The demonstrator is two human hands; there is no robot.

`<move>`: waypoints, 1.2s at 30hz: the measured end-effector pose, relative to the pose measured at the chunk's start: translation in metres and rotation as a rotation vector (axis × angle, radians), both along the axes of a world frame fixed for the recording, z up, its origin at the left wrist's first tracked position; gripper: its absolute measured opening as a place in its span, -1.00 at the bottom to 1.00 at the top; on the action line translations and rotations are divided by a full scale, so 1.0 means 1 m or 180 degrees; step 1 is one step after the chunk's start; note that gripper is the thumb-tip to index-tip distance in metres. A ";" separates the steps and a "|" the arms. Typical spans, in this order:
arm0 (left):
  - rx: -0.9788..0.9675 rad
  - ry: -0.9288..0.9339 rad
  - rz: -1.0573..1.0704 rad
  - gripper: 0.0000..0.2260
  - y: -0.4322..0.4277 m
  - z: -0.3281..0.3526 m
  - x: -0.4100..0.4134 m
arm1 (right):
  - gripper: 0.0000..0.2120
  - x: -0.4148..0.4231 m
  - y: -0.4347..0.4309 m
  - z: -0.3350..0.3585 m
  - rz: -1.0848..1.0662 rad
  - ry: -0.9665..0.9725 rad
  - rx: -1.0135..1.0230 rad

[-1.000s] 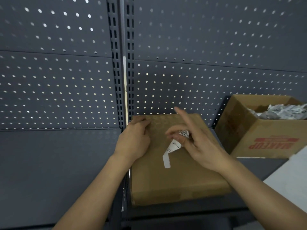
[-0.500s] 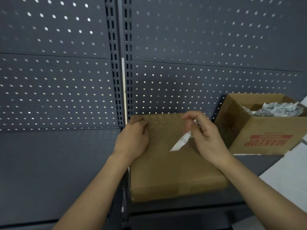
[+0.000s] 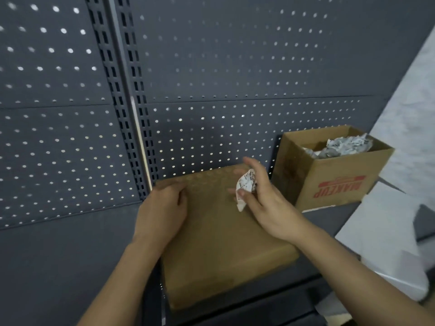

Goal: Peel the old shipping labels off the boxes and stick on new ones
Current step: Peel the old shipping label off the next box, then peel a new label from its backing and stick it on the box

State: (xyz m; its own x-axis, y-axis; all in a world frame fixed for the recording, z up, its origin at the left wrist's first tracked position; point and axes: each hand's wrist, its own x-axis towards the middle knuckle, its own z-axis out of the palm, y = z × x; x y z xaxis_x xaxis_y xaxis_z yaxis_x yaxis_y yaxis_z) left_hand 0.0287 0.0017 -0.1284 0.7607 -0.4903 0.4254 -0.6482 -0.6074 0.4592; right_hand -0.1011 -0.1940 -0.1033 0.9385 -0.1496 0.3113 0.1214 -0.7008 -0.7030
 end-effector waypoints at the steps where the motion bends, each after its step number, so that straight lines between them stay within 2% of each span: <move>1: -0.0021 0.0008 -0.0049 -0.83 -0.001 0.003 0.000 | -0.49 -0.004 0.001 0.002 -0.0072 -0.0049 0.0107; 3: -0.0103 0.0002 -0.0205 -0.82 -0.007 0.012 -0.003 | -0.51 -0.013 0.001 0.005 -0.0305 -0.0272 0.0266; 7: -0.0357 0.0197 -0.0559 -0.81 -0.030 0.031 -0.021 | -0.68 -0.034 -0.011 0.016 -0.0986 -0.0674 0.0363; 11: -0.0346 0.0326 -0.0895 -0.83 -0.062 0.040 -0.039 | -0.66 -0.057 -0.038 0.022 -0.1702 -0.1074 0.0491; 15: -0.0093 0.0136 -0.1154 -0.82 -0.092 0.049 -0.059 | -0.65 -0.075 -0.072 0.033 -0.2024 -0.1266 0.0393; 19: 0.0154 -0.0117 -0.1275 -0.80 -0.115 0.054 -0.071 | -0.69 -0.087 -0.109 0.045 -0.2104 -0.1430 0.0385; 23: -0.0164 -0.0171 -0.1035 -0.76 -0.137 0.063 -0.093 | -0.74 -0.089 -0.146 0.057 -0.2122 -0.1441 0.0456; 25: -0.0213 -0.0233 -0.0992 -0.74 -0.153 0.064 -0.105 | -0.70 -0.088 -0.162 0.063 -0.2113 -0.1361 0.0481; 28: -0.0113 0.0030 -0.0984 -0.79 -0.179 0.057 -0.121 | -0.70 -0.088 -0.185 0.066 -0.1964 -0.1243 0.0350; 32: -0.0013 0.0223 -0.1031 -0.82 -0.208 0.048 -0.145 | -0.69 -0.086 -0.215 0.061 -0.1820 -0.0989 -0.0205; 36: 0.0106 0.0385 -0.1052 -0.81 -0.233 0.040 -0.162 | -0.67 -0.084 -0.239 0.059 -0.1764 -0.0895 -0.0276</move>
State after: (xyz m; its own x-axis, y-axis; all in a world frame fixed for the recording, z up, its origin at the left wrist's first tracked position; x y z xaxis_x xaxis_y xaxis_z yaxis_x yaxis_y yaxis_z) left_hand -0.1335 -0.2313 -0.0881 0.6024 -0.7306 0.3215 -0.7545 -0.3898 0.5281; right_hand -0.1855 -0.4331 -0.0446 0.6090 -0.5537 0.5679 -0.1043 -0.7657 -0.6347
